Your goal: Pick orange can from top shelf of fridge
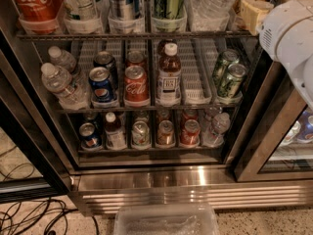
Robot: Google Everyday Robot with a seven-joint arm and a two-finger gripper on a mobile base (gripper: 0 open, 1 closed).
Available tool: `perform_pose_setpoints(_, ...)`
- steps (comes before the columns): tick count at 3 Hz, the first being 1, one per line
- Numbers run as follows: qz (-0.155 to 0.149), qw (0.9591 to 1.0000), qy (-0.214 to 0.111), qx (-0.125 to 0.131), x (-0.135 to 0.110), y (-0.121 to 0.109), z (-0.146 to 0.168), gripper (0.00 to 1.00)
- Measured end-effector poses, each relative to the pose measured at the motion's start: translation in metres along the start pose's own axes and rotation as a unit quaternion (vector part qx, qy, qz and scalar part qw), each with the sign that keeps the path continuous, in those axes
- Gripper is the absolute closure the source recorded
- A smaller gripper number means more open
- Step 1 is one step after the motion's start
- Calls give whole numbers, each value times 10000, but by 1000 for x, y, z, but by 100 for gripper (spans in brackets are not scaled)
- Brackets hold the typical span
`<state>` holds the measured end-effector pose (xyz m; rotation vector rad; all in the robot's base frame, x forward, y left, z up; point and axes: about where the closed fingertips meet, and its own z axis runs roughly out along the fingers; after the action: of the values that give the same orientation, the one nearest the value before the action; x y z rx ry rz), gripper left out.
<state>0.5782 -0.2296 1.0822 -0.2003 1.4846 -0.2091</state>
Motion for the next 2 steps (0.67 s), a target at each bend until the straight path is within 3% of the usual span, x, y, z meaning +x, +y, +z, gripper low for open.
perform_pose_setpoints(2,-14,9999,89,52,6,-2,15,40)
